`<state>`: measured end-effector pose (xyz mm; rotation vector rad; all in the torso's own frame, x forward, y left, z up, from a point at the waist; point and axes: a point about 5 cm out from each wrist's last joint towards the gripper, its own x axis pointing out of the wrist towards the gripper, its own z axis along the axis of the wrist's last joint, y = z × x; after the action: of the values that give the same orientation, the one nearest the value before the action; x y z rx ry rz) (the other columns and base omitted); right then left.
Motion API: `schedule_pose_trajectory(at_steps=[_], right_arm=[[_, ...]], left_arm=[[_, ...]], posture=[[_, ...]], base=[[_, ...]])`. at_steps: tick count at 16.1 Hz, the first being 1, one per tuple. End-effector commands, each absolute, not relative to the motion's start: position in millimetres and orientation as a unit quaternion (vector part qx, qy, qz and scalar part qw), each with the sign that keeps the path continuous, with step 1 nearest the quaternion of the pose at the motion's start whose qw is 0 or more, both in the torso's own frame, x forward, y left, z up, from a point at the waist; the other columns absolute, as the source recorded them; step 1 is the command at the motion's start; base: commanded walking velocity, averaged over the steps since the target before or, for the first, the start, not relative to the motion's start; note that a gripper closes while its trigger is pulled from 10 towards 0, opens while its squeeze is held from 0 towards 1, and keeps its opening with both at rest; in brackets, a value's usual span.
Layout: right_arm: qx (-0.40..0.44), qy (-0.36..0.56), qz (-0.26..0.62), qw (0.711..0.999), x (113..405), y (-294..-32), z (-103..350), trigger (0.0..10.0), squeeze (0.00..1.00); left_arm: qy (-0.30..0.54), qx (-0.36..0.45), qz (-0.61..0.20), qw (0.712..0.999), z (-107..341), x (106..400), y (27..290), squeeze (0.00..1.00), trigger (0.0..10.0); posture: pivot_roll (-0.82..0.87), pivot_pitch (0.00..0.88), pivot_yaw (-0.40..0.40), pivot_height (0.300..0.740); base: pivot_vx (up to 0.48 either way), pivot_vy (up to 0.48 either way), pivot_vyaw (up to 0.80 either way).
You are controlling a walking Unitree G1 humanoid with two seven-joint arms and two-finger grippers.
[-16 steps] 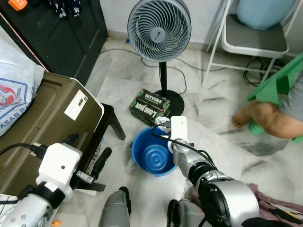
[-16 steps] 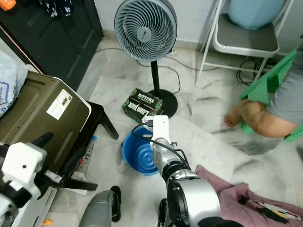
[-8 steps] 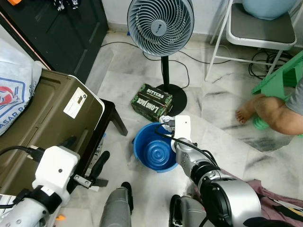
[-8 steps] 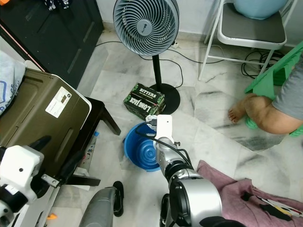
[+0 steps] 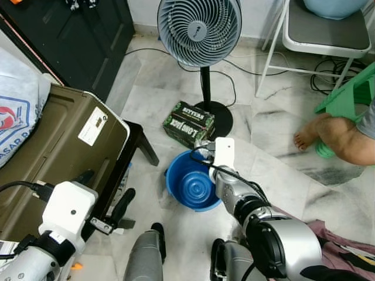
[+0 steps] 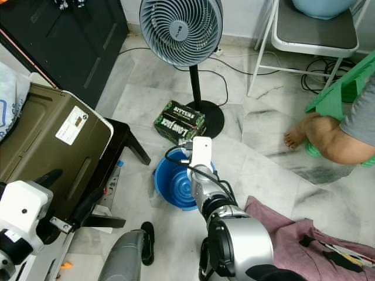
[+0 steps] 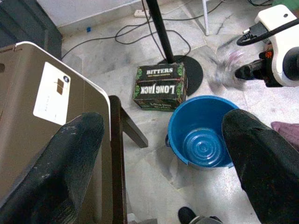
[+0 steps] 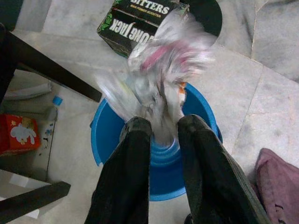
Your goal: Clean up the room
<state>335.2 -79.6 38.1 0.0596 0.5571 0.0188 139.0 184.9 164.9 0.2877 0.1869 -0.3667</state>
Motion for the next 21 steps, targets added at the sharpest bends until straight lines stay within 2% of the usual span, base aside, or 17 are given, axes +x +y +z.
schedule_pose_trajectory(at_steps=[1,7,10,14,16,17,19,20,21], right_arm=[[0.036,0.283,0.017,0.958,331.9,-73.2,35.2,10.0,1.00],[0.054,0.274,0.019,0.960,334.5,-75.2,38.2,10.0,1.00],[0.073,0.245,0.086,0.963,337.9,-63.9,47.1,10.0,1.00],[0.047,0.179,0.178,0.966,344.0,-54.9,66.6,10.0,1.00],[0.044,0.122,0.242,0.962,344.8,-56.5,86.6,10.0,1.00],[0.014,0.072,0.284,0.956,338.3,-62.4,100.6,10.0,1.00],[0.001,0.039,0.310,0.950,330.4,-70.1,111.2,10.0,1.00],[-0.013,0.023,0.320,0.947,318.7,-80.4,114.1,10.0,1.00],[-0.031,0.021,0.313,0.949,310.6,-89.6,112.9,10.0,1.00]], left_arm=[[0.098,0.150,-0.181,0.967,166.4,136.4,185.3,0.00,10.0],[0.094,0.143,-0.184,0.968,164.0,140.2,180.3,0.00,10.0],[0.076,0.134,-0.181,0.971,161.0,153.1,175.2,0.00,10.0],[0.050,0.121,-0.176,0.976,156.8,170.9,166.8,0.00,10.0],[0.021,0.105,-0.163,0.981,158.0,188.3,161.0,0.00,10.0],[0.000,0.091,-0.137,0.986,159.3,200.2,161.1,0.00,10.0],[-0.011,0.082,-0.116,0.990,157.5,212.6,161.9,0.00,10.0],[-0.011,0.100,-0.064,0.993,153.1,225.1,166.4,0.00,10.0],[-0.021,0.103,-0.058,0.993,151.6,231.9,166.6,0.00,10.0]], posture=[[0.33,0.315,0.078,0.740],[0.31,0.306,0.072,0.740],[0.25,0.280,0.053,0.740],[0.18,0.223,0.022,0.740],[0.14,0.171,-0.007,0.740],[0.10,0.125,-0.026,0.740],[0.07,0.081,-0.036,0.740],[0.04,0.028,-0.042,0.740],[0.03,0.000,-0.046,0.740]], base=[[0.000,0.000,0.00],[0.000,0.000,0.00],[0.000,0.000,0.00],[0.000,0.000,0.00],[0.000,0.000,0.00],[0.000,0.000,0.00],[0.000,0.000,0.00],[0.000,0.000,0.00],[0.000,0.000,0.00]])
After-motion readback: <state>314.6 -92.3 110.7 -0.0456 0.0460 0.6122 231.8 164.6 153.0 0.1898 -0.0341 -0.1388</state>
